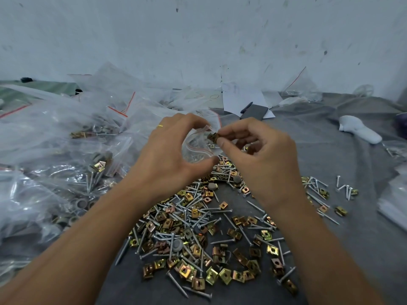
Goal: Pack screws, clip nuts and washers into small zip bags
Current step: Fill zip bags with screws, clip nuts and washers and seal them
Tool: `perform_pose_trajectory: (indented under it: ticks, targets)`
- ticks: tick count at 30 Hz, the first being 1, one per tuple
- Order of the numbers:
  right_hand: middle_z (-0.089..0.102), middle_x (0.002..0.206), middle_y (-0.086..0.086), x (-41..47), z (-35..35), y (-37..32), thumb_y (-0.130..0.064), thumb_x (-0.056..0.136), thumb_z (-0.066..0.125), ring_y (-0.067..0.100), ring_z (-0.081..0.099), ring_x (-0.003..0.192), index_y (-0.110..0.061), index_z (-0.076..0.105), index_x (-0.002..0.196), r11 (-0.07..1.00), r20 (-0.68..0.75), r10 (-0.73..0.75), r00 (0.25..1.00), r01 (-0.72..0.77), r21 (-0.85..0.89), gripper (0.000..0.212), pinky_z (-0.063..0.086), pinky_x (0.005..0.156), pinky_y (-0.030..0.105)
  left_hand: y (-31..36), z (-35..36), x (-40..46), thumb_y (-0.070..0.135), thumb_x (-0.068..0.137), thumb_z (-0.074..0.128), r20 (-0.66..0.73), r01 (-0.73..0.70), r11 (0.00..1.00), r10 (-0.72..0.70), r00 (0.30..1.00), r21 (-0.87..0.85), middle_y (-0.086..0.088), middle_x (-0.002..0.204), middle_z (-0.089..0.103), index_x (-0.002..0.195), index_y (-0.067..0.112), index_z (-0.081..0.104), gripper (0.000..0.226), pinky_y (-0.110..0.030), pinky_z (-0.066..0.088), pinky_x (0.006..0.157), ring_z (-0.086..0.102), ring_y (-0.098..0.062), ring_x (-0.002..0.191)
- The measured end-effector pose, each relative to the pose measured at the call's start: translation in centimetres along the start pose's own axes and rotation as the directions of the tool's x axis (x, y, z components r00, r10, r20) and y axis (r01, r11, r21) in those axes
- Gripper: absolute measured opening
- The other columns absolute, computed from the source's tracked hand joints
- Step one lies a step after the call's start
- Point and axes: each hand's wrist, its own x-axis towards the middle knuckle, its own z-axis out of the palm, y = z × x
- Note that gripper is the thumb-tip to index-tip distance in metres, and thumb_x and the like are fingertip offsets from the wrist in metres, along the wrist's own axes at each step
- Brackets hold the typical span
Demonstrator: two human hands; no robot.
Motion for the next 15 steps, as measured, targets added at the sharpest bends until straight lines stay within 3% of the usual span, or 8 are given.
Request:
perform_pose_trajectory:
  ticks: [4, 9, 11, 15]
  targets:
    - [0.074, 0.085, -0.017, -0.2, 0.8, -0.4, -0.019, 0.087, 0.082, 0.001, 0.069, 0.081, -0.023, 0.077, 0.099, 0.991, -0.054, -0.043, 0.998, 0.036, -0.127, 0.014, 0.050, 0.069, 0.011, 0.2, 0.1, 0.0, 0.053, 0.079, 0.079, -0.003, 0.006, 1.000, -0.006, 1.000, -0.006, 0.012, 0.124, 0.063, 0.127, 0.030, 0.061, 0.056, -0.032, 0.042, 0.100, 0.053, -0.012, 0.122]
    - [0.075, 0.086, -0.013, 0.4, -0.5, -0.1, -0.028, 0.093, 0.078, 0.006, 0.072, 0.079, -0.026, 0.075, 0.099, 0.999, -0.168, 0.036, 0.985, -0.036, 0.004, 0.007, 0.056, 0.066, 0.018, -0.1, -0.2, -0.1, 0.046, 0.082, 0.081, -0.027, 0.036, 0.999, -0.036, 0.999, -0.016, 0.012, 0.124, 0.063, 0.123, 0.028, 0.063, 0.048, -0.036, 0.043, 0.102, 0.054, -0.014, 0.121]
    - [0.074, 0.082, -0.011, 0.6, -1.7, 1.0, -0.030, 0.093, 0.076, 0.008, 0.071, 0.076, -0.028, 0.075, 0.095, 0.994, -0.097, 0.112, 0.989, -0.113, -0.011, 0.003, 0.057, 0.066, 0.025, -0.3, -0.4, 0.0, 0.043, 0.085, 0.082, -0.045, 0.050, 0.998, -0.052, 0.998, -0.038, 0.010, 0.123, 0.064, 0.123, 0.027, 0.064, 0.045, -0.035, 0.043, 0.102, 0.054, -0.014, 0.121]
    - [0.072, 0.078, -0.014, 0.0, -2.1, 3.1, -0.031, 0.088, 0.082, 0.001, 0.065, 0.073, -0.031, 0.078, 0.087, 0.948, 0.217, 0.245, 0.945, -0.187, -0.256, 0.004, 0.054, 0.072, 0.027, -0.4, -0.6, 0.1, 0.042, 0.087, 0.080, -0.093, 0.085, 0.993, -0.093, 0.991, -0.083, 0.008, 0.123, 0.064, 0.123, 0.021, 0.064, 0.044, -0.023, 0.042, 0.099, 0.056, -0.012, 0.120]
